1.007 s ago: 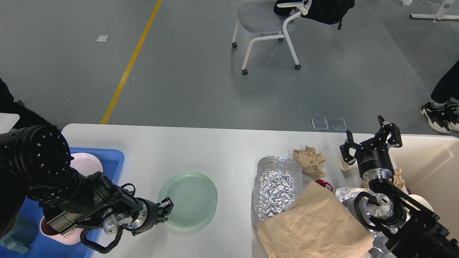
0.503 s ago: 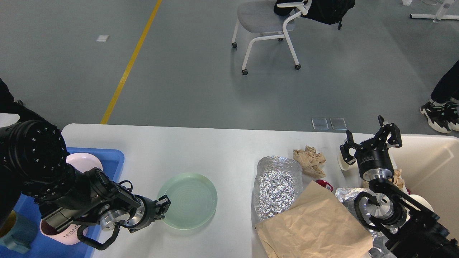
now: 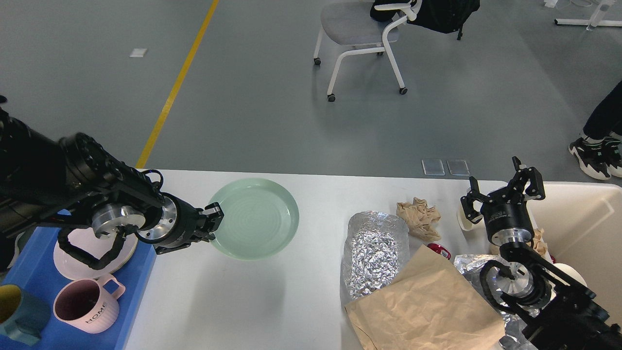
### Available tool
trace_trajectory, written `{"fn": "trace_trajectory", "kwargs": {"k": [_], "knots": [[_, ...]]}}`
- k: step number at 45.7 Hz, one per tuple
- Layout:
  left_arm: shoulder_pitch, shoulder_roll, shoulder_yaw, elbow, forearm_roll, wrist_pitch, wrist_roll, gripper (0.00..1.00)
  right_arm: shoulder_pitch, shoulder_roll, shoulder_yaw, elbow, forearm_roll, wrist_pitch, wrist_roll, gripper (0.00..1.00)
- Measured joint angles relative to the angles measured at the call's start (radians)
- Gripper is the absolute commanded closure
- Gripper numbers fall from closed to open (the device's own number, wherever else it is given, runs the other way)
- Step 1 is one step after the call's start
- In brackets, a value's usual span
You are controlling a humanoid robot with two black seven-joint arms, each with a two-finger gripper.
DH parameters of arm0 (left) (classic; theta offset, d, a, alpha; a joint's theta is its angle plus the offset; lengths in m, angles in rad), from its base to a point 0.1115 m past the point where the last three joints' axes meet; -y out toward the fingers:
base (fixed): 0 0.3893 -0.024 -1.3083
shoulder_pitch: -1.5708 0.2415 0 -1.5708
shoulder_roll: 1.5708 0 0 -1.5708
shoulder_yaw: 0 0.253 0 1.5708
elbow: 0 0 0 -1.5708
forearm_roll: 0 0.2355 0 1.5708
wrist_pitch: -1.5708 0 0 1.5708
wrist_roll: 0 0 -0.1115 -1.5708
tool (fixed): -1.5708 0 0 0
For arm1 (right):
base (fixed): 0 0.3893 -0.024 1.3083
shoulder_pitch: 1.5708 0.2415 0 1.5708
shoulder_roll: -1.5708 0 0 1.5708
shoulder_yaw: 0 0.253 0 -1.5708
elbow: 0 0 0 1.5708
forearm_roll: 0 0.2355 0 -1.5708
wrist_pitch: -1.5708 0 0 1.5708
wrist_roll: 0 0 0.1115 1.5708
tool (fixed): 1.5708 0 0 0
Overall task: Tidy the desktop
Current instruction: 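Lift the pale green plate with the left gripper toward the tray, then lower the green plate onto the pink plate in the tray and release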
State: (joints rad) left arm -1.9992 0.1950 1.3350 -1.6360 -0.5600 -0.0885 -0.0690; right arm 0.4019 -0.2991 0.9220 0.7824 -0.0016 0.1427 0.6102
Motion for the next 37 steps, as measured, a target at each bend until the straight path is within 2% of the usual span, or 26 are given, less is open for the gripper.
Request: {"fn": "trace_trajectory", "kwargs": {"k": [9, 15, 25, 28, 37], "knots": [[-0.207, 0.01, 0.107, -0.017, -0.001, -0.241, -0.002, 1.0, 0.0, 0.0, 0.0, 0.0, 0.0, 0.0, 0.0, 0.0], [-0.241, 0.009, 0.139, -0.017, -0.002, -0.288, -0.006, 1.0, 0.0, 0.0, 0.0, 0.0, 0.0, 0.0, 0.0, 0.0], [-0.225, 0.044, 0.162, 0.022, -0.001, -0.303, -0.004, 1.0, 0.0, 0.0, 0.0, 0.0, 0.0, 0.0, 0.0, 0.0], [-0.191, 0.096, 0.171, 0.073, 0.003, -0.326, 0.006, 1.0, 0.0, 0.0, 0.0, 0.0, 0.0, 0.0, 0.0, 0.0], [-0.049, 0.246, 0.213, 0.297, 0.012, -0.4, 0.072, 1.0, 0.0, 0.0, 0.0, 0.001, 0.0, 0.0, 0.0, 0.0]]}}
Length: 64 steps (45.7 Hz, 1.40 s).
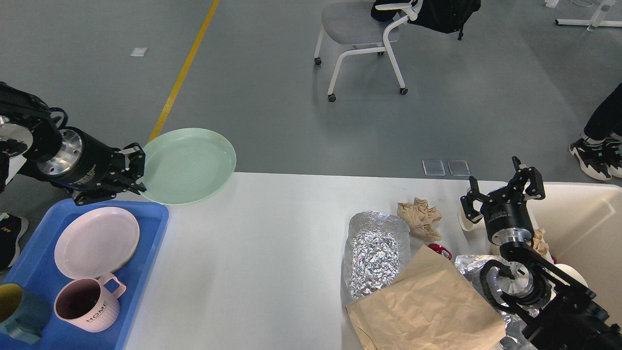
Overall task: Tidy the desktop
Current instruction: 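Lower the green plate onto the pink plate in the tray and release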
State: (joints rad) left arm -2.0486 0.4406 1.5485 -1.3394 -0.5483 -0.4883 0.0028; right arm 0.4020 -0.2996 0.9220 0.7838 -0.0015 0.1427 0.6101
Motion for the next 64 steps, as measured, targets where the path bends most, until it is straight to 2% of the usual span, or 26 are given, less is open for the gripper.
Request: {"fn": "trace_trajectory", "kwargs": {"k": [10, 17, 21, 28, 32, 38, 54, 64], "knots": [[0.197, 0.099, 0.003, 0.237, 0.001, -0.003, 0.03, 1.0, 0.0, -0.001, 0.0, 0.0, 0.0, 0.0, -0.001, 0.0], [0.34, 0.153, -0.048, 0.389, 0.001, 0.006, 0.055, 1.0, 0.0, -0.001, 0.0, 0.0, 0.0, 0.0, -0.001, 0.0], [0.437, 0.176, -0.124, 0.474, 0.004, 0.009, 0.079, 1.0, 0.0, -0.001, 0.0, 0.0, 0.0, 0.0, -0.001, 0.0], [0.645, 0.215, -0.336, 0.63, 0.082, 0.018, 0.14, 1.0, 0.0, -0.001, 0.0, 0.0, 0.0, 0.0, -0.001, 0.0], [0.744, 0.216, -0.437, 0.684, 0.148, 0.031, 0.147, 1.0, 0.0, 0.0, 0.0, 0.0, 0.0, 0.0, -0.001, 0.0], [0.802, 0.22, -0.498, 0.701, 0.203, 0.037, 0.14, 1.0, 0.0, 0.0, 0.0, 0.0, 0.0, 0.0, -0.001, 0.0], [0.835, 0.247, -0.487, 0.704, 0.328, 0.044, 0.133, 1.0, 0.0, 0.001, 0.0, 0.0, 0.0, 0.0, 0.0, 0.0], [0.866, 0.247, -0.497, 0.704, 0.365, 0.085, 0.127, 0.99, 0.0, 0.0, 0.0, 0.0, 0.0, 0.0, 0.0, 0.0]]}}
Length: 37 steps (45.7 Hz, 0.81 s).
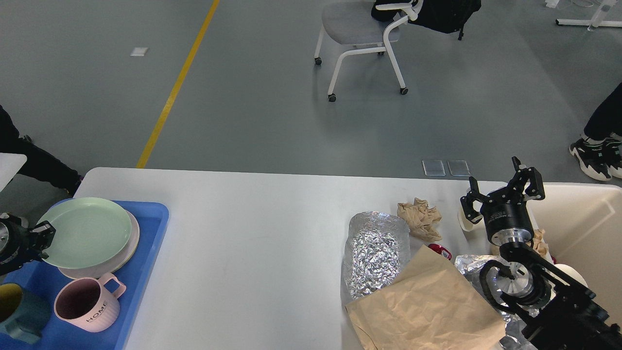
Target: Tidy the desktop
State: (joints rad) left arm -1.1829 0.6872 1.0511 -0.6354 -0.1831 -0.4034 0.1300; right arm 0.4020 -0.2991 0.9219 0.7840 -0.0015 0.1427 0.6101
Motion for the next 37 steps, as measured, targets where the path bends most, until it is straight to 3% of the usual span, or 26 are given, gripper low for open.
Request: {"fn": "trace_trajectory", "kwargs": {"k": [12, 17, 20, 26, 37], "knots": [[0.008, -0.004, -0.016, -0.005, 0.0, 0.017, 0.006, 0.88, 0.0, 0.0, 0.0, 0.0, 0.0, 0.0, 0.0, 0.0], [0.017, -0.009, -0.041, -0.01, -0.001, 0.017, 0.011, 0.54, 0.0, 0.0, 0.0, 0.0, 0.0, 0.0, 0.0, 0.0], [0.018, -0.009, -0.047, -0.01, -0.003, 0.02, 0.011, 0.4, 0.0, 0.0, 0.0, 0.0, 0.0, 0.0, 0.0, 0.0], [0.019, -0.008, -0.049, -0.01, -0.004, 0.047, 0.003, 0.21, 0.0, 0.0, 0.0, 0.0, 0.0, 0.0, 0.0, 0.0], [-0.013, 0.002, -0.054, -0.013, -0.001, 0.078, 0.011, 0.05, 0.0, 0.0, 0.0, 0.0, 0.0, 0.0, 0.0, 0.0]]}}
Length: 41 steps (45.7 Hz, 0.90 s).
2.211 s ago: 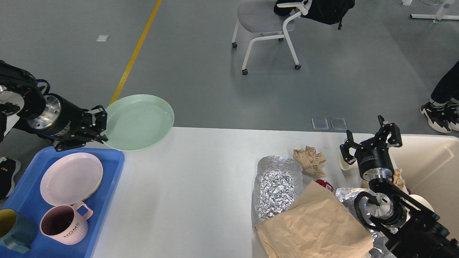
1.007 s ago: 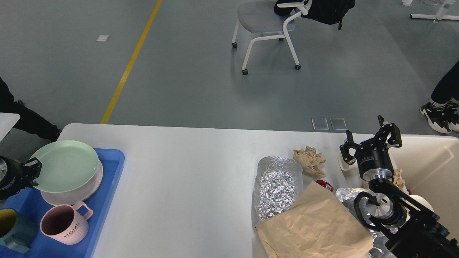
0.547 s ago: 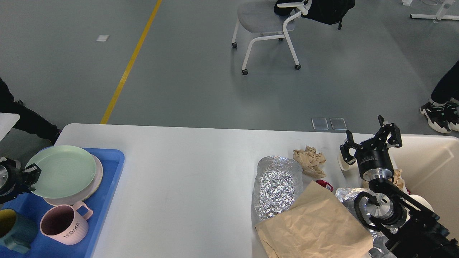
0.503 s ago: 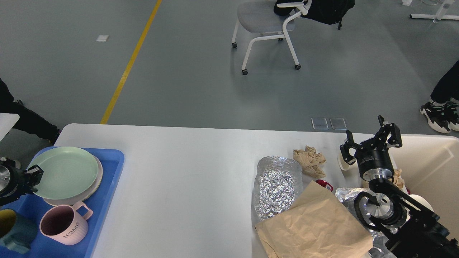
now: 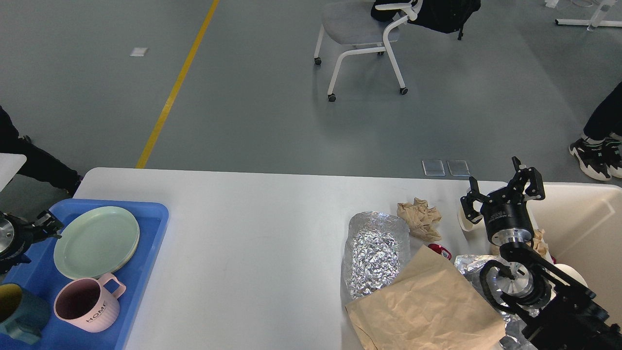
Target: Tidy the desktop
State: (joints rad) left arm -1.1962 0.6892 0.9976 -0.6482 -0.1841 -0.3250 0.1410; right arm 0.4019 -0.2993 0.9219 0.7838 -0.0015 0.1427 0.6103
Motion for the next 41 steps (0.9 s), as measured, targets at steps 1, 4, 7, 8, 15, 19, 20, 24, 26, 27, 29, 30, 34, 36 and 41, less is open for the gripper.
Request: {"fn": "trace_trajectory", "kwargs": {"k": [1, 4, 7, 8, 15, 19, 20, 24, 26, 27, 29, 30, 34, 36, 41], "knots": [[-0.009, 0.002, -0.001, -0.001, 0.0, -0.001, 0.001, 0.05, 0.0, 0.0, 0.0, 0.0, 0.0, 0.0, 0.0, 0.0], [-0.048, 0.017, -0.007, -0.003, 0.0, -0.003, 0.004, 0.04, 0.0, 0.0, 0.0, 0.0, 0.0, 0.0, 0.0, 0.0], [-0.092, 0.046, -0.028, -0.003, 0.0, -0.004, 0.003, 0.04, 0.0, 0.0, 0.0, 0.0, 0.0, 0.0, 0.0, 0.0], [-0.102, 0.057, -0.042, -0.003, 0.0, -0.004, 0.002, 0.04, 0.0, 0.0, 0.0, 0.0, 0.0, 0.0, 0.0, 0.0], [-0.102, 0.143, -0.312, -0.007, 0.0, -0.006, -0.008, 0.04, 0.0, 0.0, 0.0, 0.0, 0.0, 0.0, 0.0, 0.0], [-0.054, 0.17, -0.505, -0.008, 0.001, -0.01, -0.009, 0.04, 0.0, 0.0, 0.0, 0.0, 0.0, 0.0, 0.0, 0.0], [-0.039, 0.174, -0.553, -0.008, 0.001, -0.011, -0.009, 0.04, 0.0, 0.0, 0.0, 0.0, 0.0, 0.0, 0.0, 0.0], [0.031, 0.174, -0.763, -0.008, 0.001, -0.013, -0.011, 0.04, 0.0, 0.0, 0.0, 0.0, 0.0, 0.0, 0.0, 0.0], [0.073, 0.165, -0.879, -0.007, 0.0, -0.013, -0.012, 0.04, 0.0, 0.0, 0.0, 0.0, 0.0, 0.0, 0.0, 0.0], [0.093, 0.158, -0.932, -0.007, 0.0, -0.013, -0.013, 0.04, 0.0, 0.0, 0.0, 0.0, 0.0, 0.0, 0.0, 0.0], [0.143, 0.137, -1.048, -0.007, 0.0, -0.014, -0.015, 0.04, 0.0, 0.0, 0.0, 0.0, 0.0, 0.0, 0.0, 0.0], [0.167, 0.126, -1.099, -0.007, 0.0, -0.014, -0.016, 0.04, 0.0, 0.0, 0.0, 0.0, 0.0, 0.0, 0.0, 0.0], [0.265, 0.069, -1.297, -0.005, 0.0, -0.009, -0.024, 0.04, 0.0, 0.0, 0.0, 0.0, 0.0, 0.0, 0.0, 0.0], [0.309, 0.035, -1.392, -0.005, -0.001, -0.009, -0.032, 0.04, 0.0, 0.0, 0.0, 0.0, 0.0, 0.0, 0.0, 0.0], [0.393, -0.038, -1.579, 0.0, -0.001, -0.009, -0.063, 0.04, 0.0, 0.0, 0.0, 0.0, 0.0, 0.0, 0.0, 0.0]]}}
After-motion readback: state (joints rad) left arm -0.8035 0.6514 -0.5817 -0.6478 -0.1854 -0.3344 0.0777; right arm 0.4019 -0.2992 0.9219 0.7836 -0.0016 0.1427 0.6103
